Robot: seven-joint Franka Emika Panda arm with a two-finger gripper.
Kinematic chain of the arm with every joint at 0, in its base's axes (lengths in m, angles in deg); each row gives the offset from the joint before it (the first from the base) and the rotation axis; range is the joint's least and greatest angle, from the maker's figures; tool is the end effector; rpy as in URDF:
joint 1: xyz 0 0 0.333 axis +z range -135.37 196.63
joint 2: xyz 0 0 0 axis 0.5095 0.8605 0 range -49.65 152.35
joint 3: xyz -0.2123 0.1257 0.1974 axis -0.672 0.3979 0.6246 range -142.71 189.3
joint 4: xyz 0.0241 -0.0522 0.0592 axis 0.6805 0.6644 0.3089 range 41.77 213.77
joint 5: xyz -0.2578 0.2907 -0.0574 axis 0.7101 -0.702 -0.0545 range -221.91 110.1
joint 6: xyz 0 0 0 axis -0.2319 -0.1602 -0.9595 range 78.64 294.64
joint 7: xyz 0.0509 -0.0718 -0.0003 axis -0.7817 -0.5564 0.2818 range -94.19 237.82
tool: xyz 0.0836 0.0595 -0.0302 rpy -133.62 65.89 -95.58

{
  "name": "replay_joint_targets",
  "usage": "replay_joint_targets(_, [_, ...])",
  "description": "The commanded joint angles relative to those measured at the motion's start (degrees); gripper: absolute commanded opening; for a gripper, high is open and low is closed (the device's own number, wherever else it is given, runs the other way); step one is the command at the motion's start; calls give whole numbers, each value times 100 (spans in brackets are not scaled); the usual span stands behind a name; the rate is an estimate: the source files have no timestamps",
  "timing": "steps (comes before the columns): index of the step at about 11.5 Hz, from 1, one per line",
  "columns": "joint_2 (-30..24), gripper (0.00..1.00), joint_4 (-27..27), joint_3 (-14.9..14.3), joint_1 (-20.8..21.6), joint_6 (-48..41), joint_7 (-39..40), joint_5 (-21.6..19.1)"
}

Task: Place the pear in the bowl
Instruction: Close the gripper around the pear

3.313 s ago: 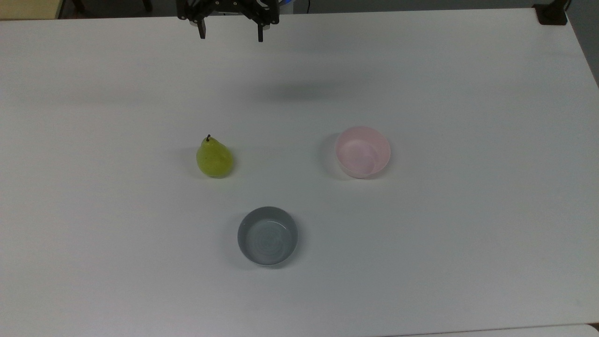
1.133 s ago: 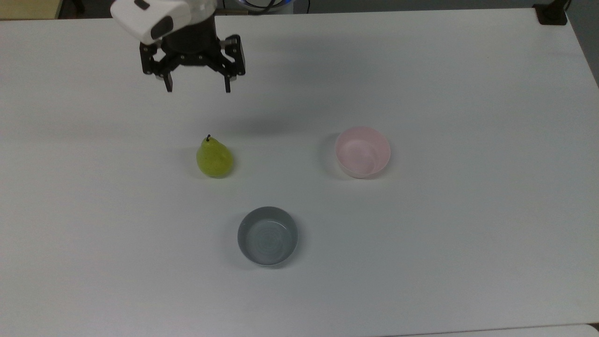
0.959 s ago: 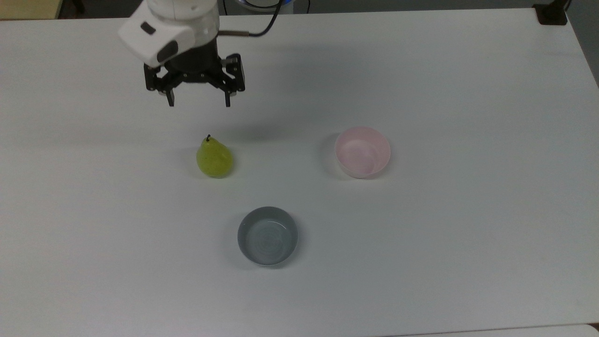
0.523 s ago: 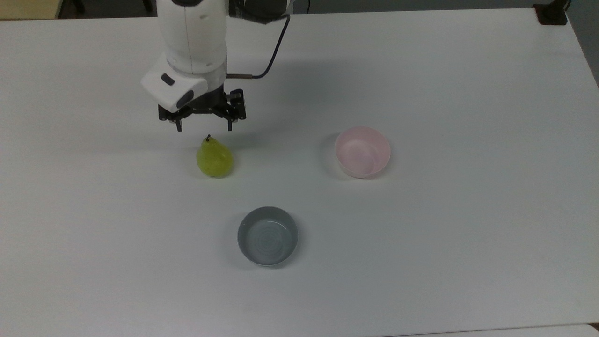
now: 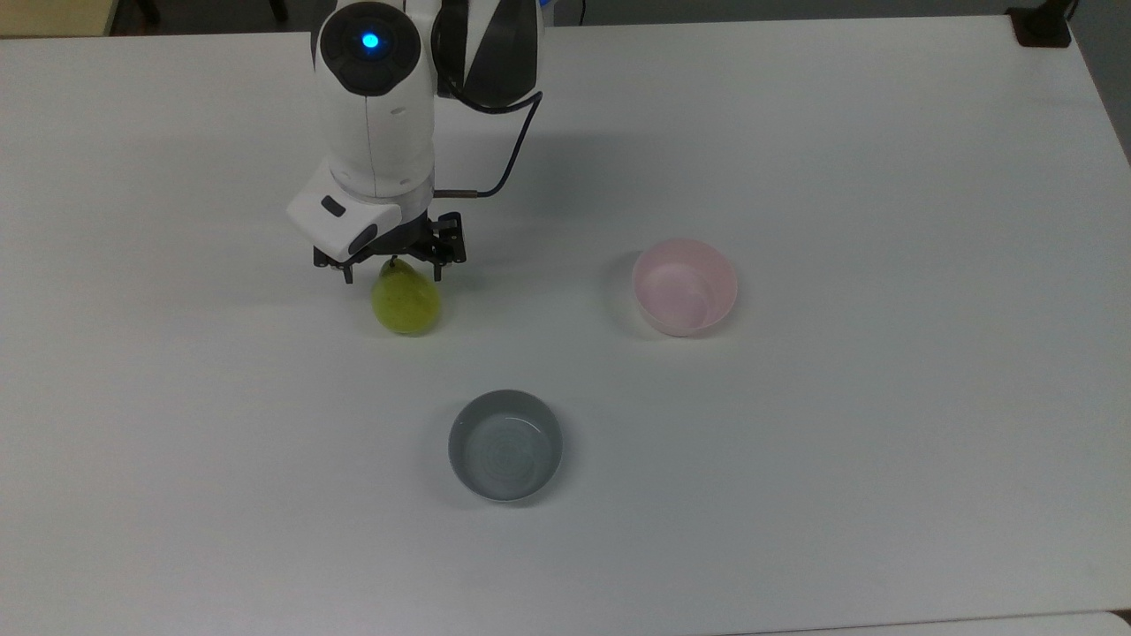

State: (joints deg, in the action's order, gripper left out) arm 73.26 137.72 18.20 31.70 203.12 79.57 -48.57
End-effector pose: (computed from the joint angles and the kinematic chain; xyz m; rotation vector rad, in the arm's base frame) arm 0.6538 -0.0462 0.3596 2.9912 0.2110 0.0214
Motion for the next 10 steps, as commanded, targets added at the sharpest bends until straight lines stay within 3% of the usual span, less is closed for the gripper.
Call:
replay_joint_targets(1, [111, 100, 103, 0, -1, 316, 43, 49])
replay_joint_targets(10, [427, 100, 112, 0, 25, 632, -63, 58])
